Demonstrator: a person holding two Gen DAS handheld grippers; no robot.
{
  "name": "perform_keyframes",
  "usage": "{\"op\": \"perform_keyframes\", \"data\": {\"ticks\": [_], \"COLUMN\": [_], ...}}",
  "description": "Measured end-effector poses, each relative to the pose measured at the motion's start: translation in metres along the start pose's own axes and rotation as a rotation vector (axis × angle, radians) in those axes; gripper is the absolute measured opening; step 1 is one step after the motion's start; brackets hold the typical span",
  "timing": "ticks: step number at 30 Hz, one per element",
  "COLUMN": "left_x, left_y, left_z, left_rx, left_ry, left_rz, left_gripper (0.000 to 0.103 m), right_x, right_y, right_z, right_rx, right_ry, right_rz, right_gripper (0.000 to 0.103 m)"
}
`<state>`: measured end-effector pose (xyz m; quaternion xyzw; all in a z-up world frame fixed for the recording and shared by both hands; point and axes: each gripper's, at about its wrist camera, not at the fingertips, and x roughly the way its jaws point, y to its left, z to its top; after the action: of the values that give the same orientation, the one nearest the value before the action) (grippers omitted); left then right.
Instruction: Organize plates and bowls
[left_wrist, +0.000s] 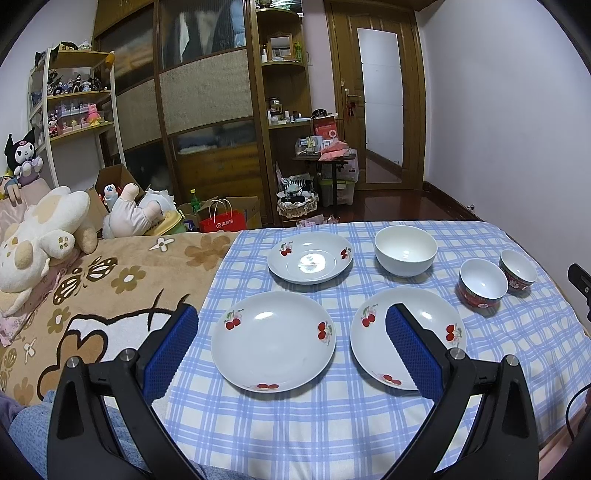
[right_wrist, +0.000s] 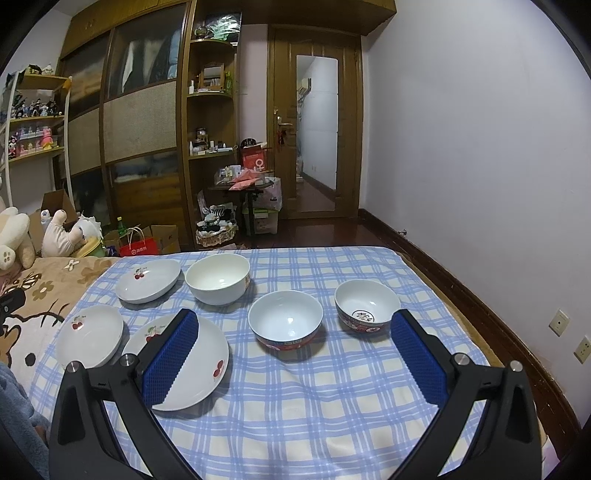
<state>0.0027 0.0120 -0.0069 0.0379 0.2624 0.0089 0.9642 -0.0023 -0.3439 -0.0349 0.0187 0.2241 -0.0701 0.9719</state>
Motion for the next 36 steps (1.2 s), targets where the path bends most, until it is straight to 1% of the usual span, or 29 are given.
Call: {"op": "perform_keyframes", "data": {"ticks": [8, 17, 20, 22, 26, 30, 36], "left_x": [0.001, 0.015, 0.019, 0.023, 0.03, 0.041, 0.061], "left_y": [-0.001, 0.0, -0.006, -0.01, -0.015, -0.016, -0.02], "left_z": [0.0, -0.005, 0.0, 0.008, 0.019, 0.031, 0.043], "left_rx": [0.001, -0.009, 0.005, 0.019, 0.036, 0.041, 0.04], "left_ry": [0.005, 0.07, 0.066, 0.06, 0.06, 0.068, 0.099], "left_rz": [0.0, -0.047, -0.02, -0.024, -0.048, -0.059, -0.087], "left_gripper": [0.1, 0.1, 0.1, 0.1, 0.1, 0.1, 0.1], "right_x": [0.001, 0.006, 0.009, 0.009, 0.012, 0.013, 0.024], "right_y": [0.0, -0.001, 0.0, 0.001, 0.007, 0.013, 0.019], "right_z": [0.0, -0.005, -0.007, -0.007, -0.006, -0.002, 0.005], "right_rx": [-0.002, -0.008, -0.007, 0.0, -0.007, -0.015, -0.014], "right_ry": [0.0, 0.011, 0.017, 0.021, 0.026, 0.004, 0.011], "right_rz": [0.0, 0.001, -0.001, 0.002, 0.001, -0.009, 0.007], "right_gripper": [0.103, 0.103, 0.103, 0.103, 0.103, 0.103, 0.103]}}
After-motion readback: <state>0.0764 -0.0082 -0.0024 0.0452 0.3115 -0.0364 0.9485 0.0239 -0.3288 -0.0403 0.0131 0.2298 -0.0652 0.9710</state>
